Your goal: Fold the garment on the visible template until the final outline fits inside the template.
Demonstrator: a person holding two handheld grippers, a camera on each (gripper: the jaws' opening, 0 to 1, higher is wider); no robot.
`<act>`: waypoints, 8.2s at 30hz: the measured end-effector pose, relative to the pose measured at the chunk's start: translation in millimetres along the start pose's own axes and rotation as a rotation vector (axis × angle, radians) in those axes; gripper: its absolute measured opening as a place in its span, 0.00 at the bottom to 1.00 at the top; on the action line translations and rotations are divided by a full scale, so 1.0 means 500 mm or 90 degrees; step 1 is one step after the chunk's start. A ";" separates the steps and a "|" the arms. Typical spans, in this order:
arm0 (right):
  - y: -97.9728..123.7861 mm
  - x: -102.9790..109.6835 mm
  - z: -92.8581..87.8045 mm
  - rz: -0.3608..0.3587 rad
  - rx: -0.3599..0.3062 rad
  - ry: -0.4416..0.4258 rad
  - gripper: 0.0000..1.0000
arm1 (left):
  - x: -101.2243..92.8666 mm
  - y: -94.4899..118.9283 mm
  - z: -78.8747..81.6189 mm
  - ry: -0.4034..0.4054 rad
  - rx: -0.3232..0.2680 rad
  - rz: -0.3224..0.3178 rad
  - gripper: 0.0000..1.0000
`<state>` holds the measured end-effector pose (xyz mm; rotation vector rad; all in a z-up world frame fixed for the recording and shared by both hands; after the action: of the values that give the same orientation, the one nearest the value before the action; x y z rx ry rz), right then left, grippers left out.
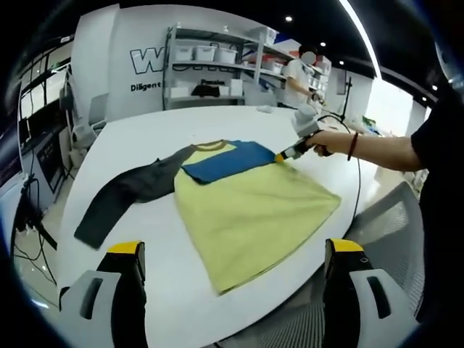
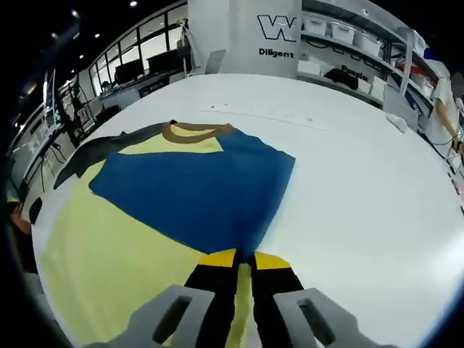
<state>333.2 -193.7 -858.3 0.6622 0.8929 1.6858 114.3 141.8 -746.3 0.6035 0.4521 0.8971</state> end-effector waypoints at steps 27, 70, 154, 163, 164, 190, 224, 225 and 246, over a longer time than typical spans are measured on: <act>0.018 -0.073 -0.015 -0.011 -0.012 -0.068 0.11 | 0.031 -0.004 -0.007 0.036 0.006 0.026 0.98; 0.276 0.153 -0.036 0.184 -0.141 0.120 0.99 | 0.179 -0.042 -0.016 0.145 0.020 0.149 0.96; 0.320 0.159 -0.155 0.136 -0.133 0.139 0.93 | 0.553 -0.117 -0.072 0.316 0.124 0.449 0.04; 0.320 0.163 -0.161 0.139 -0.122 0.144 0.93 | 0.566 -0.086 0.009 0.299 0.074 0.452 0.05; 0.319 0.165 -0.161 0.139 -0.120 0.147 0.94 | 0.565 -0.080 0.015 0.300 0.073 0.456 0.05; 0.327 0.173 -0.168 0.144 -0.110 0.166 0.98 | 0.535 -0.071 0.123 0.217 0.058 0.465 0.06; 0.317 0.169 -0.199 0.141 -0.037 0.144 0.99 | 0.136 -0.309 0.527 -0.038 -0.085 0.166 0.06; 0.317 0.169 -0.199 0.141 -0.036 0.143 0.99 | 0.121 -0.316 0.535 -0.049 -0.088 0.159 0.06; 0.320 0.153 -0.206 0.127 -0.028 0.133 0.99 | -0.174 -0.488 0.512 -0.188 -0.041 0.016 0.07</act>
<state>143.3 -168.7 -785.1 0.5666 0.9576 1.9761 361.9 -122.3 -704.9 0.6718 0.1495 0.8261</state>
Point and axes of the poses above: the point that each gripper's makers call its tool centre point, and the gripper's own axes: y roughly backward along the fingers, x roughly to its left, z roughly out of its top, the point moved 1 cm from there along y, roughly backward along the fingers, and after that the axes turned 7 degrees about x, right-handed, at the moved point
